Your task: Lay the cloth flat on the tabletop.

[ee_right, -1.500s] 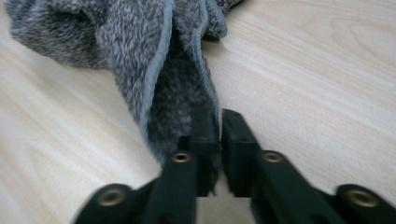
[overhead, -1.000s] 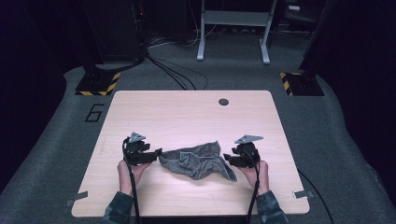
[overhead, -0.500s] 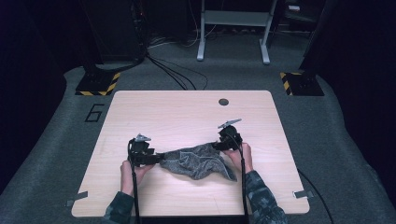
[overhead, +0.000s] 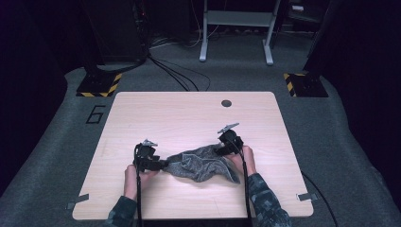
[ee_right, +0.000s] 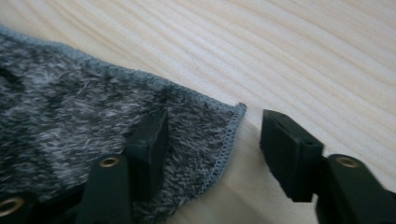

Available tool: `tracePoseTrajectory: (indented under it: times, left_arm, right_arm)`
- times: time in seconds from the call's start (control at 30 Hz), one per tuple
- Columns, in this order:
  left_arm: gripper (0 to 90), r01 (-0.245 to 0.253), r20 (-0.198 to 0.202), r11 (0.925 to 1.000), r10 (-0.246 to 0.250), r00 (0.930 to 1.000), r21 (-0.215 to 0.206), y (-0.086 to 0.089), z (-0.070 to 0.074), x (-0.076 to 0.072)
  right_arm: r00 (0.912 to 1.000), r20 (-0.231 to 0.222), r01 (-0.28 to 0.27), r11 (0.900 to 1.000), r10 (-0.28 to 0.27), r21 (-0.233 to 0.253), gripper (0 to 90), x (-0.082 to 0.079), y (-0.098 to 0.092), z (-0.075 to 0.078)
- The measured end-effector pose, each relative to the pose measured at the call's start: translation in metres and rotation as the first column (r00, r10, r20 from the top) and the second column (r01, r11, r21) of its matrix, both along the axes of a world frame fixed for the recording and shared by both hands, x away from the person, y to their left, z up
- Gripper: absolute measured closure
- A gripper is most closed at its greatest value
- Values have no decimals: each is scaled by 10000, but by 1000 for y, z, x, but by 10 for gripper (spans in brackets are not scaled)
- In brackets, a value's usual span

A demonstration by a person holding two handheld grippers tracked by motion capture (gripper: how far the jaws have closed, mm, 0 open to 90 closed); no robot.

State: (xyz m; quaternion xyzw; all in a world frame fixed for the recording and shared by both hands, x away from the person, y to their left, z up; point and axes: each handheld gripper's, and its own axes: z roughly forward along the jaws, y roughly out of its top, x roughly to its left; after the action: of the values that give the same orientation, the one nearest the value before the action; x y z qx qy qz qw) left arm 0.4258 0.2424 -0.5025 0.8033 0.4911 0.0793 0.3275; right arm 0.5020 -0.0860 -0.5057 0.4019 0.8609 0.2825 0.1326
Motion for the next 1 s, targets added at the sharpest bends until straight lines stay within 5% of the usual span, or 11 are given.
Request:
tracePoseTrajectory:
  times: [0.27,0.47,0.8,1.0]
  left_arm:
    - [576,220,-1,9991,-220,9998,361,0,-2,-2]
    - [737,299,197,9986,-308,9993,447,0,-4,-4]
    - [846,201,831,9992,-228,9963,332,1,2,-6]
    - [854,375,1075,9984,-420,9933,432,0,5,-5]
  right_arm:
    - [9998,118,-169,9997,166,195,677,-4,-1,0]
    - [9996,80,-264,9987,261,445,842,-6,-4,-1]
    - [10000,-11,-36,9951,37,986,863,-13,-14,-1]
    - [9988,471,90,9906,-155,1367,866,-29,-25,10]
